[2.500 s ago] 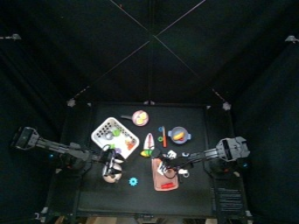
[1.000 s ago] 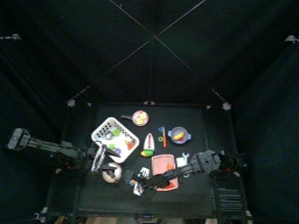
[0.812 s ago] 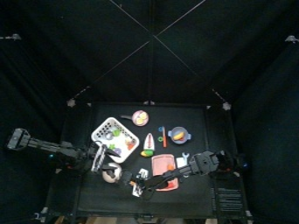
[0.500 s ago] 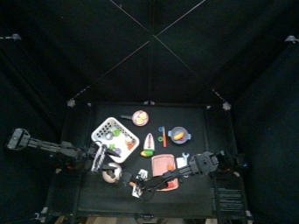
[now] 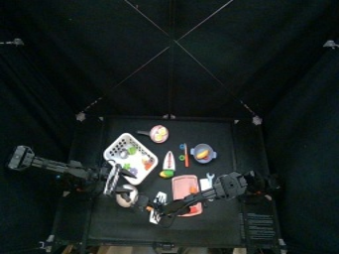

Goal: Put yellow gear on blue gear

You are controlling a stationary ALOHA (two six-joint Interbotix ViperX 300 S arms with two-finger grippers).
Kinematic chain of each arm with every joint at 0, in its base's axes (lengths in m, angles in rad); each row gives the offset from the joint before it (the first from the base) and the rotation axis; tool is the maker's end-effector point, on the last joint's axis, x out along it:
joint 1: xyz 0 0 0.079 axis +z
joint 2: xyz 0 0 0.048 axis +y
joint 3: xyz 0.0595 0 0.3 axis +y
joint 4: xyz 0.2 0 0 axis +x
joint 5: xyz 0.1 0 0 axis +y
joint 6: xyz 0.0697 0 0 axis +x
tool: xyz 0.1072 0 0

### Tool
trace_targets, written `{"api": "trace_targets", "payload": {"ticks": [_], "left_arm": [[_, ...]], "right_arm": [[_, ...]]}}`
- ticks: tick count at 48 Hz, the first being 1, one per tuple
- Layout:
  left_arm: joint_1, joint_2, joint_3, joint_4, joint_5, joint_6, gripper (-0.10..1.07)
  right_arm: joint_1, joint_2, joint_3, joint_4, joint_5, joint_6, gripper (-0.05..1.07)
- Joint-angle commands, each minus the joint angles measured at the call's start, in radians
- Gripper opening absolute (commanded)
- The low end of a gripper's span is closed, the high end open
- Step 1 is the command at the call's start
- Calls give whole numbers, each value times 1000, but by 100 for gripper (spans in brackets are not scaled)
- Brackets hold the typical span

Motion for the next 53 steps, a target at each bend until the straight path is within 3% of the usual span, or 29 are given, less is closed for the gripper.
{"api": "trace_targets", "payload": {"ticks": [1,25,53], "left_arm": [[3,3,-12,-3,-3,0,95],[3,2,-9,-3,-5,0,95],[5,2,-9,-3,12,-2,95]], "right_arm": [[-5,-23,-28,-3,-5,0,70],[-5,-23,-25,-3,12,2,91],[0,-55,-28,0,55,0,92]]}}
